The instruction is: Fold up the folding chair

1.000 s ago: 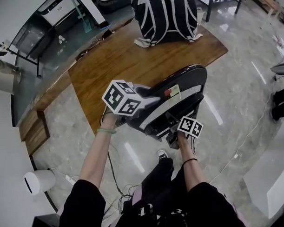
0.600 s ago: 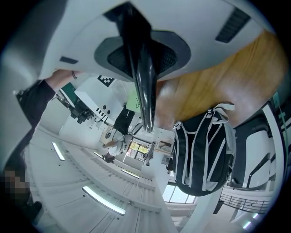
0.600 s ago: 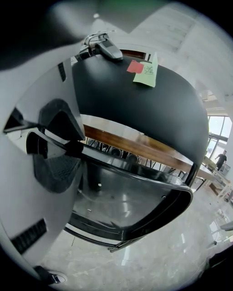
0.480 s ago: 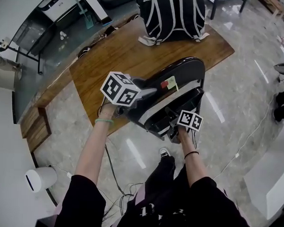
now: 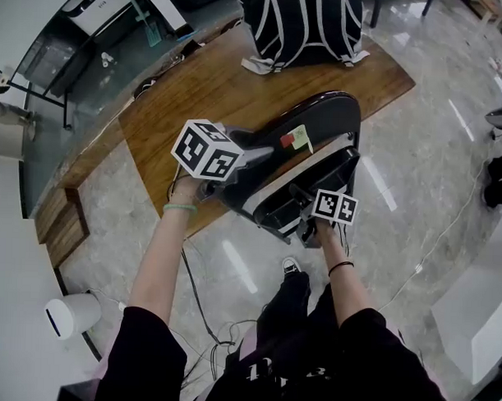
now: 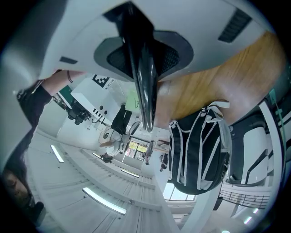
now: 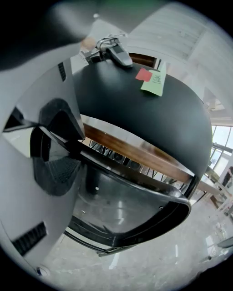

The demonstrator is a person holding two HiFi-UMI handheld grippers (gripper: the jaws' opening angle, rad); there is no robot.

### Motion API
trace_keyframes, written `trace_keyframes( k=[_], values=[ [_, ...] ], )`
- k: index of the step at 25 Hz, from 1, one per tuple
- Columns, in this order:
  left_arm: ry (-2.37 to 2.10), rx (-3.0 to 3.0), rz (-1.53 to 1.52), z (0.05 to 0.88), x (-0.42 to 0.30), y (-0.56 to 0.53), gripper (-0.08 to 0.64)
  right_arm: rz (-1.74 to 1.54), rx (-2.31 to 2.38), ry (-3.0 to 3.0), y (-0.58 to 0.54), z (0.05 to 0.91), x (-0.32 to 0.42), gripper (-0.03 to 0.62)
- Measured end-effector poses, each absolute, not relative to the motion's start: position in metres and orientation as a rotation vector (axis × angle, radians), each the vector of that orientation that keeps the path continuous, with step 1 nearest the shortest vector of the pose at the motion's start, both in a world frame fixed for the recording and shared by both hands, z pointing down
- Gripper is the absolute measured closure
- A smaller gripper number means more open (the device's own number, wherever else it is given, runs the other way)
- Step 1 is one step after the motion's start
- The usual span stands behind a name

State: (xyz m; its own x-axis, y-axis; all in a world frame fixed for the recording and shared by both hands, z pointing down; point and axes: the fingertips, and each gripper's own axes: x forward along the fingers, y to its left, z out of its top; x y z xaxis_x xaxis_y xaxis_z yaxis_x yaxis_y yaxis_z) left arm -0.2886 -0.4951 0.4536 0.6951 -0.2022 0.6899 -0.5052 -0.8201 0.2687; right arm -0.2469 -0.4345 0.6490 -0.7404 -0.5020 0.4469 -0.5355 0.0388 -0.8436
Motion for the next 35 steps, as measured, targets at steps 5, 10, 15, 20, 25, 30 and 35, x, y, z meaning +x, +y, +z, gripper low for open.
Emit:
trace_keyframes(
  k=[5,10,15,20,25,30,35],
  values=[
    [-0.678,2.462,0.886,0.451,-0.295,-0.502,0.387,1.744,1.100,-2.219,-0.426,0.649,-0.245,0.465],
    [-0.795,2.493,0.907,0.449,-0.300,-0.503,0.368,1.779,1.130,-2.196,-0.402,0.648,-0.231,0.453],
    [-0.862,2.484,0.883,0.441,-0.305,-0.502,0.356,1.701,1.125,-2.177,-0.367,0.647,-0.208,0.453],
    [-0.979,2.485,0.735,0.407,-0.322,-0.502,0.356,1.706,1.122,-2.242,-0.345,0.618,-0.193,0.454],
    [-1.054,2.478,0.452,0.360,-0.335,-0.488,0.356,1.621,1.112,-2.292,-0.327,0.593,-0.192,0.454],
    [-1.131,2.409,0.351,0.353,-0.339,-0.448,0.402,1.502,1.083,-2.371,-0.318,0.557,-0.197,0.454],
    [-1.154,2.306,0.331,0.379,-0.320,-0.386,0.468,1.400,1.016,-2.476,-0.306,0.507,-0.204,0.454]
  ],
)
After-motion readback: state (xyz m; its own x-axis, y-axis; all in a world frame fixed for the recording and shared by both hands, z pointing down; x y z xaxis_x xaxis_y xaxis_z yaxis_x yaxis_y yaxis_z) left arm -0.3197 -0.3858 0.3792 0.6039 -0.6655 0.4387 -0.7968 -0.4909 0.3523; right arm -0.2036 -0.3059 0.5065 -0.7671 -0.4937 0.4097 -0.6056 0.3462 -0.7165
